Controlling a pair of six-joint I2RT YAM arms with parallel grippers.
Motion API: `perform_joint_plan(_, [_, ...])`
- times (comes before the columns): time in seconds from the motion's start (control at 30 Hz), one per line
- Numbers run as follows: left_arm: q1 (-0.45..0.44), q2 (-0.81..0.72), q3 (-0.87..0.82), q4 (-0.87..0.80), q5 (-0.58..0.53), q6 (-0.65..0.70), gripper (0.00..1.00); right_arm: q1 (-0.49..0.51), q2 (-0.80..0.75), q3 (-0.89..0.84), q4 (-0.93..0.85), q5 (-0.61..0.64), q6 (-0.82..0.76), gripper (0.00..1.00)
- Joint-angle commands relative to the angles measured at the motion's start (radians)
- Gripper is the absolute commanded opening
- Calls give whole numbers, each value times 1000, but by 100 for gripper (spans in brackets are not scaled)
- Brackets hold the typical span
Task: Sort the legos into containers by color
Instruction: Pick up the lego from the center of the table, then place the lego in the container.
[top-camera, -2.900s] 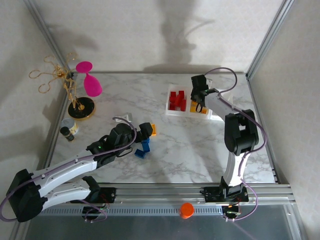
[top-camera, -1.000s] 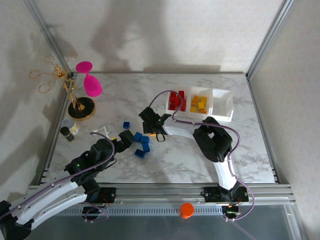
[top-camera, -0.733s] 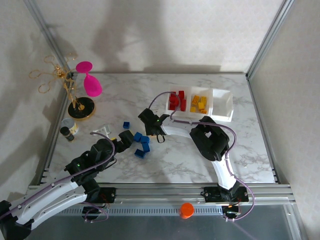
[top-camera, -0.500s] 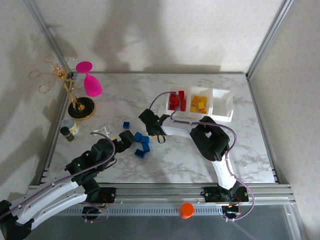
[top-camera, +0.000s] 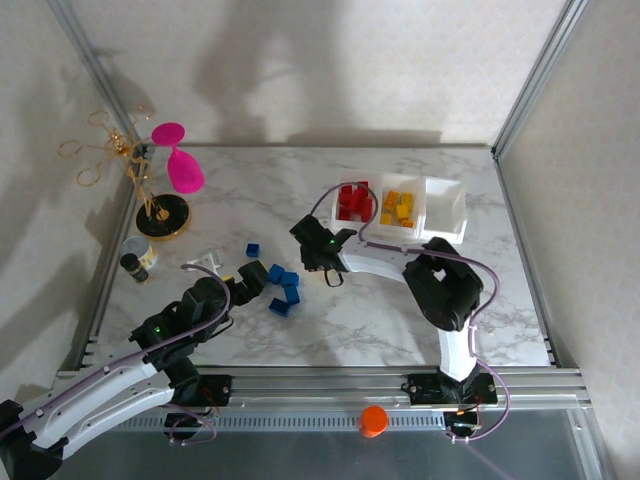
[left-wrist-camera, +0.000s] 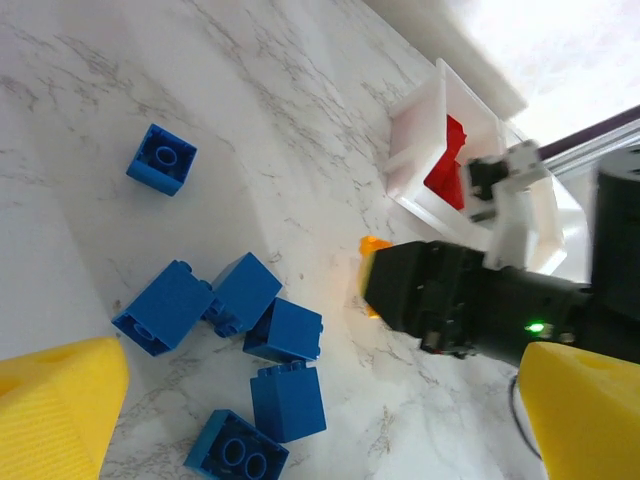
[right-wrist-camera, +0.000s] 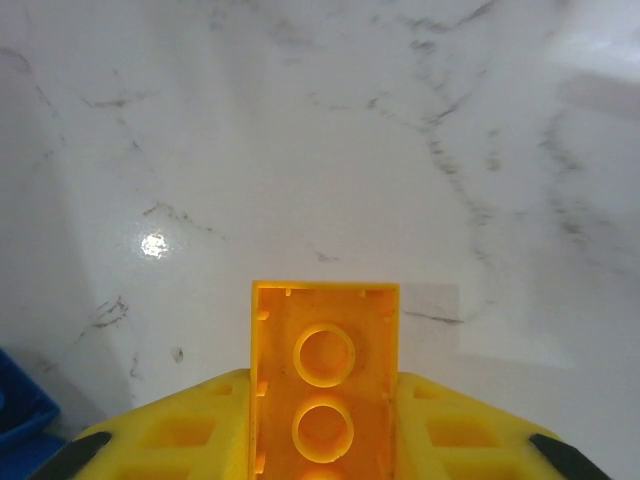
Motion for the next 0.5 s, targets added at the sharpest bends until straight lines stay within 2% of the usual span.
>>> perform_joint_plan(0.0, [9,7,1,38,35,-7,100,-38,-123,-49,-25,18,8,27])
perform_joint_plan(0.27, [8,170,62,144,108,34,100,-194,-295,-139,-37,38,-3,27])
perform_joint_plan(0.47, [8,317,121,219,158,54,100,-358,-318,-150,10,55,-44,28])
